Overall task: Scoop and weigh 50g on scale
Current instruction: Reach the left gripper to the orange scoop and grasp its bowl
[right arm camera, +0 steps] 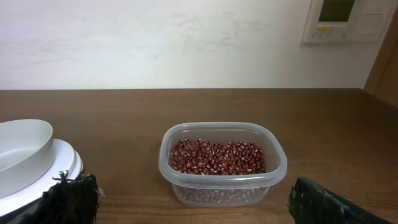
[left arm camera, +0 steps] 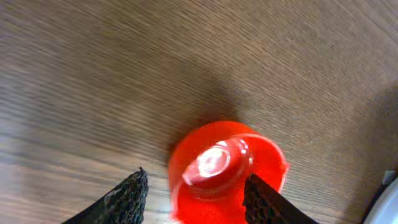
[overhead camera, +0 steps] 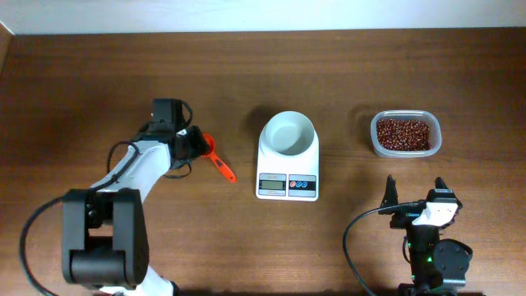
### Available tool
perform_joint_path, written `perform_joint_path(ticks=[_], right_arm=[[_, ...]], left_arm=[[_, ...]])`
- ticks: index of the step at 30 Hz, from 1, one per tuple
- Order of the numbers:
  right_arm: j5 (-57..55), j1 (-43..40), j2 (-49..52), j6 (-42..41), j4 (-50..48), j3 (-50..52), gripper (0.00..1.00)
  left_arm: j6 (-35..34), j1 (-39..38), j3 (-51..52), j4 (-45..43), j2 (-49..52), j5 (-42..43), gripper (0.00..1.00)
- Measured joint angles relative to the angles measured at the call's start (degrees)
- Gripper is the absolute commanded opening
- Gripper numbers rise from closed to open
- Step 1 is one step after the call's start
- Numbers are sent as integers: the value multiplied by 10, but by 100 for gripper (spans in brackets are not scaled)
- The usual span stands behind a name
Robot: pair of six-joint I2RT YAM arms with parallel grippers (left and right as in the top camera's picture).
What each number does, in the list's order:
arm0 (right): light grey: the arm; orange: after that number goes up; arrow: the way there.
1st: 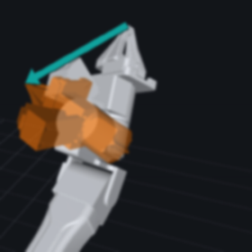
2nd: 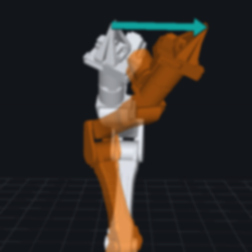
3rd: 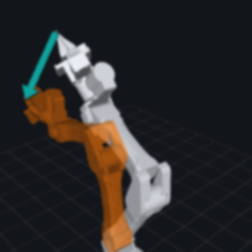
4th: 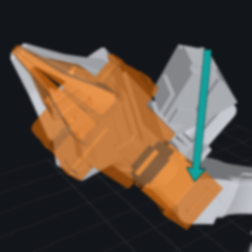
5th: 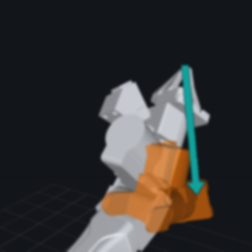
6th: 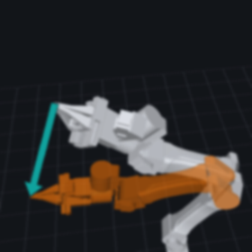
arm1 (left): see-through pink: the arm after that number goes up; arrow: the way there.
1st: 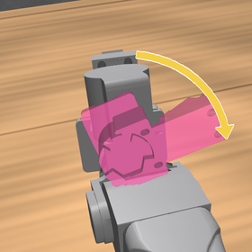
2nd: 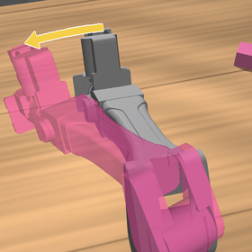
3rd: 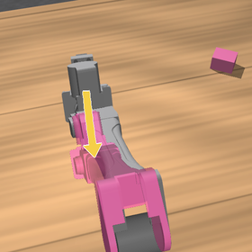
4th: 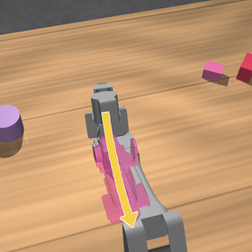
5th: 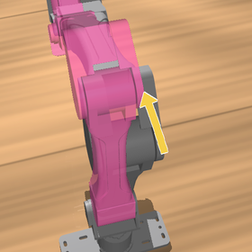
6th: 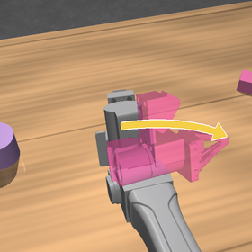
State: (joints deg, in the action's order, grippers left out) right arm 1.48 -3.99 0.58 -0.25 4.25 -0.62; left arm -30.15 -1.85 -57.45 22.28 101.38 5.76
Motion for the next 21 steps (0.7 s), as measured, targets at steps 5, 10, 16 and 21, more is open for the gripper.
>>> perform_joint_path(ticks=[5,10,16,21], right_arm=[[0,0,0,0,0,0,99],[0,0,0,0,0,0,99],[0,0,0,0,0,0,99],[0,0,0,0,0,0,99]], left_arm=[[-4,-6,0,-8,23,0,30],[-5,-6,0,-8,30,-2,21],[-6,-6,-1,-8,30,-20,45],[-7,-6,-5,-11,30,-52,39]])
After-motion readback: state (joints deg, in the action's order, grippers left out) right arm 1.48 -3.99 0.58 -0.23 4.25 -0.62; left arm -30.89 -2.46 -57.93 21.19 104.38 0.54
